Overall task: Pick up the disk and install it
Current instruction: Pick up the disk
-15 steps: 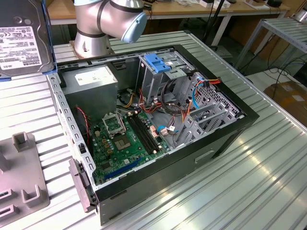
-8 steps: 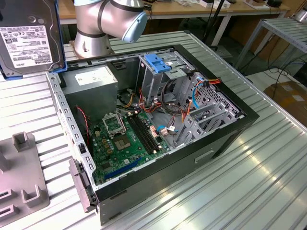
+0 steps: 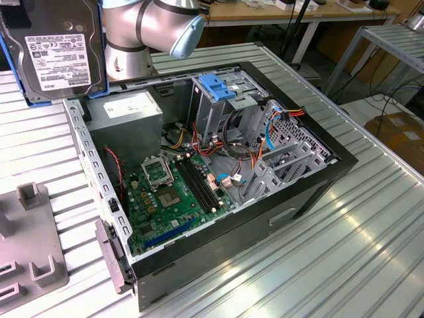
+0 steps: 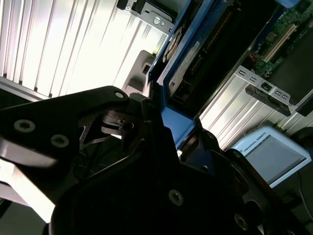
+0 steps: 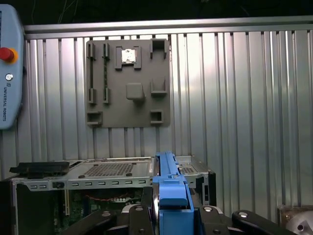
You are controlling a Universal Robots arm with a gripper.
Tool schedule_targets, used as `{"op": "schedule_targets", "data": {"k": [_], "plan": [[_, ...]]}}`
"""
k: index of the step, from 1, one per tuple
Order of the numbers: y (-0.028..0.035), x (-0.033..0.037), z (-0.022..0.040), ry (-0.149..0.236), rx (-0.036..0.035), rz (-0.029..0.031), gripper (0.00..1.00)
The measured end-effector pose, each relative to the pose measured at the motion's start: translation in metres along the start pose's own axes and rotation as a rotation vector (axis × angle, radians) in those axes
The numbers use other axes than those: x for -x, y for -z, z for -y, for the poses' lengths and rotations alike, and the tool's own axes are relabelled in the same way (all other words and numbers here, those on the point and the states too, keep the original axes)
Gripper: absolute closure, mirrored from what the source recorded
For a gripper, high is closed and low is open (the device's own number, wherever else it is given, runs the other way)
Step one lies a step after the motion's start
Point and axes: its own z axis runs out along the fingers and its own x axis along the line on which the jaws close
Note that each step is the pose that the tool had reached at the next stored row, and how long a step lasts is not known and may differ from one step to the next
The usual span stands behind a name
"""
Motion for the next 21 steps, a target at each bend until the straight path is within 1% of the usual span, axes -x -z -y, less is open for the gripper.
{"op": "schedule_targets", "data": {"k": [1, 2, 4, 6, 8, 10, 12, 14, 15, 16, 18, 20, 21], "plan": [[0.0000, 0.0001, 0.0029, 0.000, 0.0001, -0.0001, 0.63], [0.0000, 0.0003, 0.0073, 0.000, 0.0001, 0.0000, 0.63], [-0.0003, -0.0002, 0.0108, 0.000, 0.0000, -0.0001, 0.63], [-0.0007, -0.0032, 0.0128, 0.000, 0.0002, -0.0004, 0.63], [-0.0016, -0.0096, 0.0158, 0.000, 0.0001, -0.0003, 0.63], [-0.0022, -0.0134, 0.0181, 0.000, 0.0001, -0.0003, 0.63], [-0.0025, -0.0155, 0.0228, 0.000, 0.0002, -0.0004, 0.63], [-0.0030, -0.0164, 0.0307, 0.000, 0.0000, -0.0003, 0.63], [-0.0033, -0.0167, 0.0372, 0.000, 0.0002, -0.0003, 0.63], [-0.0037, -0.0165, 0.0465, 0.000, 0.0000, -0.0002, 0.63], [-0.0041, -0.0162, 0.0571, 0.000, 0.0001, -0.0003, 0.63], [-0.0048, -0.0159, 0.0746, 0.000, 0.0001, -0.0003, 0.63], [-0.0051, -0.0157, 0.0810, 0.000, 0.0000, -0.0003, 0.63]]}}
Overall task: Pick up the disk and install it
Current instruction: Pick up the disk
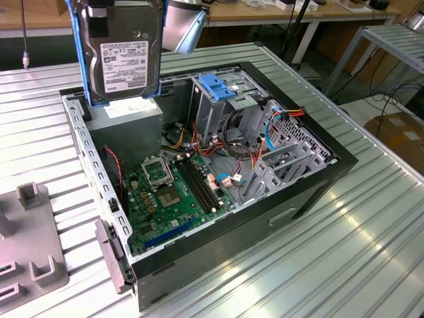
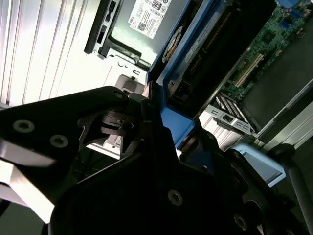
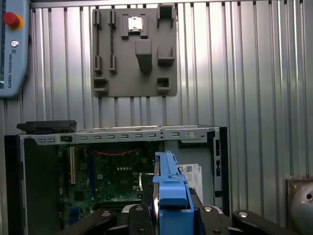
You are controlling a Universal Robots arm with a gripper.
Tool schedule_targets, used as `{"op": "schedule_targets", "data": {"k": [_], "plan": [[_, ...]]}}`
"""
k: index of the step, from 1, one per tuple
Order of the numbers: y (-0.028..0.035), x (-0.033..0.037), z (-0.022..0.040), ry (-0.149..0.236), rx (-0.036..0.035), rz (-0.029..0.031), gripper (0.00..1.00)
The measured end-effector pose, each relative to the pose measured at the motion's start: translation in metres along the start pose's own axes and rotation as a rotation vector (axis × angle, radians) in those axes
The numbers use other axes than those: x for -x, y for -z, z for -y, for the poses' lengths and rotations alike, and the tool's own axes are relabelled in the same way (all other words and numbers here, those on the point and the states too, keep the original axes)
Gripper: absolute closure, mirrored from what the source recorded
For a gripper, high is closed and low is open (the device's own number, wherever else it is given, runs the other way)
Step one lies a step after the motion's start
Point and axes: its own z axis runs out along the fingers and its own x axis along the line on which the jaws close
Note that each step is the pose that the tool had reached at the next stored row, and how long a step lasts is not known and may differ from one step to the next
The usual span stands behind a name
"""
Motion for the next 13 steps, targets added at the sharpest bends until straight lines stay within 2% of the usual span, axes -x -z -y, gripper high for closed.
{"op": "schedule_targets", "data": {"k": [11, 12, 13], "plan": [[-0.0020, 0.0021, 0.0527, 0.000, 0.0000, -0.0002, 0.63], [-0.0020, 0.0022, 0.0555, 0.000, 0.0001, -0.0003, 0.63], [-0.0020, 0.0022, 0.0555, 0.000, 0.0001, -0.0002, 0.63]]}}
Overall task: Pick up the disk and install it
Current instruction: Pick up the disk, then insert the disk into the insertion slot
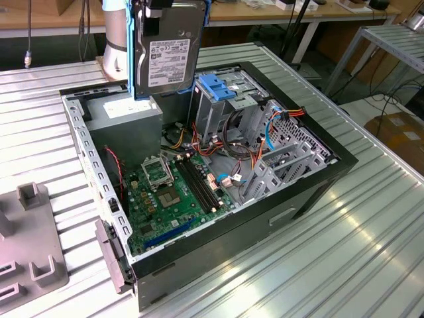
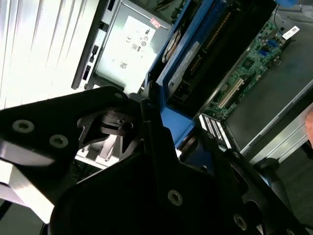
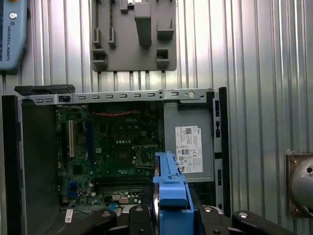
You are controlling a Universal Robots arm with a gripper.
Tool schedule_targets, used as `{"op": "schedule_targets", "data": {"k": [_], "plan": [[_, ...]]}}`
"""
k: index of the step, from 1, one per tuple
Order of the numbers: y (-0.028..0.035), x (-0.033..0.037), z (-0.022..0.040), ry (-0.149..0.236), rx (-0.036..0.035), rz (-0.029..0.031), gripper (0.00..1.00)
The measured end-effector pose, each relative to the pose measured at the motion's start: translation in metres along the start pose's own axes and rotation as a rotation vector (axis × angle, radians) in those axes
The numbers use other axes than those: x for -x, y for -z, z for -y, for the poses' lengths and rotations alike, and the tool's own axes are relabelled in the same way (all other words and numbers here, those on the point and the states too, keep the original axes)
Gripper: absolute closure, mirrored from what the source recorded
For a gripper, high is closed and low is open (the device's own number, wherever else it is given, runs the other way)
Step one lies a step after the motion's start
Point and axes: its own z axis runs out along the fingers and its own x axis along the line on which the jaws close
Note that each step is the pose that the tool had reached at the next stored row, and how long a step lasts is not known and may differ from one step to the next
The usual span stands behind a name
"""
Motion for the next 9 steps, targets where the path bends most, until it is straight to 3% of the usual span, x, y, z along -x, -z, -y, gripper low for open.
{"op": "schedule_targets", "data": {"k": [9], "plan": [[0.0000, 0.0000, 0.0002, 0.000, 0.0000, 0.0000, 0.63]]}}
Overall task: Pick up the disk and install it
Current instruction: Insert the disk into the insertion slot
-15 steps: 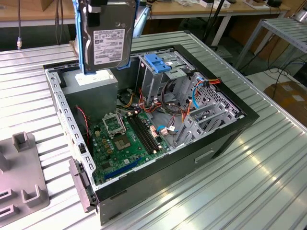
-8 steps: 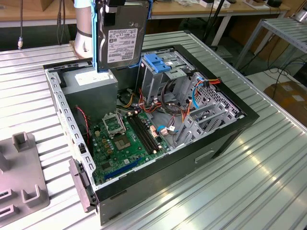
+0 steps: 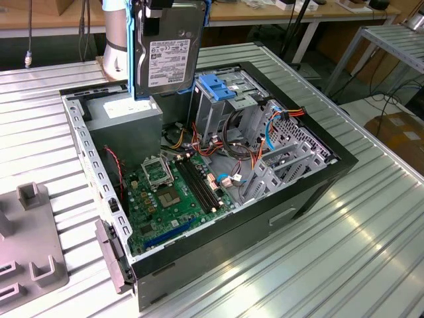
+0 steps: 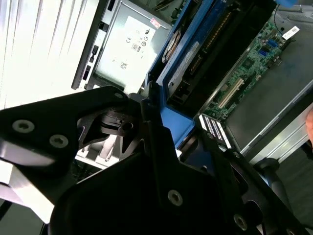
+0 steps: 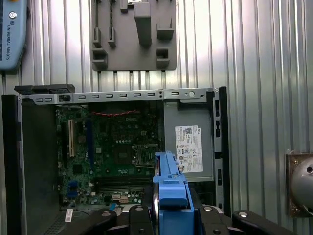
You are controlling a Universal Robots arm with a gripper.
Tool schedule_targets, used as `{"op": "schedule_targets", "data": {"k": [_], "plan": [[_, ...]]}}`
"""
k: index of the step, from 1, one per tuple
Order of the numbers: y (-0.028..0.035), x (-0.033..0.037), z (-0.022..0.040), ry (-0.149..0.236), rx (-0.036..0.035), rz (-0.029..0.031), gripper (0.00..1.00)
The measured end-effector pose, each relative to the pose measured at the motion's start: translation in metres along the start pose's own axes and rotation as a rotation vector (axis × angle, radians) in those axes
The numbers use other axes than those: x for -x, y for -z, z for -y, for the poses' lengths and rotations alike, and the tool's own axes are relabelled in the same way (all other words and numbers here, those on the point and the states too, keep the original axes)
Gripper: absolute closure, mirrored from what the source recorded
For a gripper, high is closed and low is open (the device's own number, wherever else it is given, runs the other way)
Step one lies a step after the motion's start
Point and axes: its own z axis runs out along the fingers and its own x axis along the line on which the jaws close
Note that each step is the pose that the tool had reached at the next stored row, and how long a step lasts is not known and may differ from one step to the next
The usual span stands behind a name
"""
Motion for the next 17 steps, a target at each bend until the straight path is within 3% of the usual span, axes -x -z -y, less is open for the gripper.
{"op": "schedule_targets", "data": {"k": [5, 17], "plan": [[0.0000, -0.0049, 0.0002, 0.000, 0.0000, 0.0000, 0.63], [-0.0001, -0.0304, 0.0014, 0.000, 0.0000, 0.0000, 0.63]]}}
